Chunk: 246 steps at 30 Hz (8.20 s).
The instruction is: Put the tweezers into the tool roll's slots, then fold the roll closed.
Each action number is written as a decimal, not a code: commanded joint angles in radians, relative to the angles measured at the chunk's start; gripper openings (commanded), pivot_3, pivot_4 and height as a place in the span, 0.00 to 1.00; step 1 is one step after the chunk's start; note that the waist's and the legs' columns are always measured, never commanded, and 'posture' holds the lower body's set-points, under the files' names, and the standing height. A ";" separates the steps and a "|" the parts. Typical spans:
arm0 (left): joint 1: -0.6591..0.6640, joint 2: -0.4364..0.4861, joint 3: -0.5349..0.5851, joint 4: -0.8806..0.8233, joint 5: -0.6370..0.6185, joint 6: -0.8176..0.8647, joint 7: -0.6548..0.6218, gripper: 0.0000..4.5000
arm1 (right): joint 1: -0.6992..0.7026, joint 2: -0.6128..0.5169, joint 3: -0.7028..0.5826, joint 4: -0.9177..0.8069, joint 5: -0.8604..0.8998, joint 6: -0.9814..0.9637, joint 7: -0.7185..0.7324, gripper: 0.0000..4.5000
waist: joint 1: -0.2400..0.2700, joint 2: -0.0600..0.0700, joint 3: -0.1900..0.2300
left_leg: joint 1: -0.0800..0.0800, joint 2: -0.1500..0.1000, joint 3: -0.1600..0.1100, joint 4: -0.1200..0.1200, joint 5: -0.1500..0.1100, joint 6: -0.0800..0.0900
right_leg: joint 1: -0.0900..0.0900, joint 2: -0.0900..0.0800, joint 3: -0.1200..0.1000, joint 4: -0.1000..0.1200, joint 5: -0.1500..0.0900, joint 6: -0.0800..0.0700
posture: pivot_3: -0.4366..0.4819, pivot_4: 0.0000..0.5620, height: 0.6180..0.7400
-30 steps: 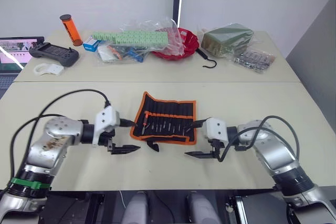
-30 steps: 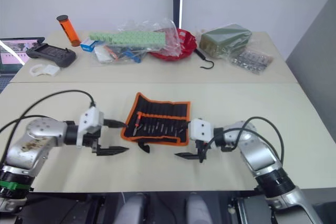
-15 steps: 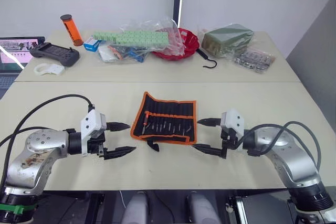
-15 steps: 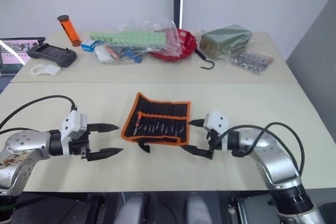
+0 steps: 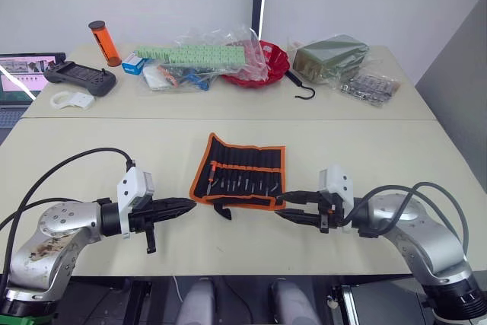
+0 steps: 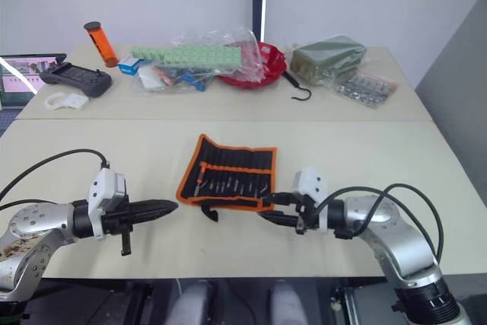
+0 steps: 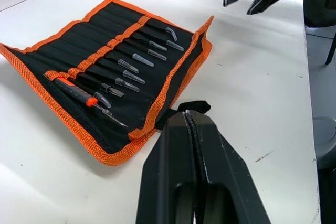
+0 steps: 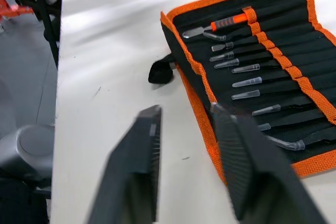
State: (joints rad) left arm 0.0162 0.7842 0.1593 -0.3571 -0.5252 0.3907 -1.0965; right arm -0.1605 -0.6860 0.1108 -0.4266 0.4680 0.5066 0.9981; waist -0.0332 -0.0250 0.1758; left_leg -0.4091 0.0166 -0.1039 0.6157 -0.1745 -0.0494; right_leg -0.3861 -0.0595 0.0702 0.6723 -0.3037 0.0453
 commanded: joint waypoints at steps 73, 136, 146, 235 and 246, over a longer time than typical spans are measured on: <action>-0.313 -0.143 -0.295 0.306 0.371 -0.128 0.113 0.00 | -0.212 0.236 -0.007 0.166 0.008 0.056 -0.087 0.72 | -0.009 0.000 0.000 | 0.002 -0.001 -0.001 0.000 0.000 0.000 | 0.001 0.000 0.000 0.005 0.000 0.000 | 0.48 0.27 1.00; -0.231 -0.406 -0.293 0.417 0.365 -0.168 0.414 0.00 | -0.149 0.439 0.123 0.471 -0.382 -0.269 -0.413 0.00 | -0.007 0.000 -0.004 | 0.004 -0.001 -0.001 0.000 0.000 0.000 | 0.001 0.000 0.000 0.005 0.000 0.000 | 0.48 0.27 1.00; -0.189 -0.388 -0.247 0.424 0.346 -0.178 0.430 0.00 | -0.086 0.395 0.096 0.483 -0.404 -0.308 -0.454 0.00 | -0.007 0.004 -0.010 | 0.021 -0.001 -0.001 -0.007 0.000 0.000 | 0.021 0.000 0.000 -0.007 -0.003 0.005 | 0.48 0.27 1.00; -0.121 -0.008 -0.023 -0.138 -0.084 0.196 0.221 0.00 | -0.363 0.291 -0.447 0.578 0.382 0.915 -0.442 0.01 | -0.003 0.002 -0.005 | -0.003 -0.001 0.000 -0.005 0.000 0.000 | 0.000 0.000 0.001 -0.007 0.000 0.000 | 0.48 0.27 1.00; -0.121 -0.034 -0.050 -0.119 -0.051 0.164 0.218 0.00 | -0.403 0.094 -0.361 0.507 0.366 0.930 -0.378 0.01 | -0.009 0.003 -0.004 | -0.004 -0.001 0.000 -0.005 0.000 0.000 | -0.001 0.000 0.001 -0.008 0.000 0.000 | 0.48 0.27 1.00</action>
State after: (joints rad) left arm -0.0986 0.7539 0.1086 -0.4672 -0.5818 0.5795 -0.8772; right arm -0.5370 -0.5769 -0.2618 0.1241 0.8280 1.4329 0.6041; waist -0.0427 -0.0223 0.1715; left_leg -0.4127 0.0159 -0.1036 0.6109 -0.1742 -0.0491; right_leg -0.3870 -0.0591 0.0713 0.6647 -0.3033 0.0455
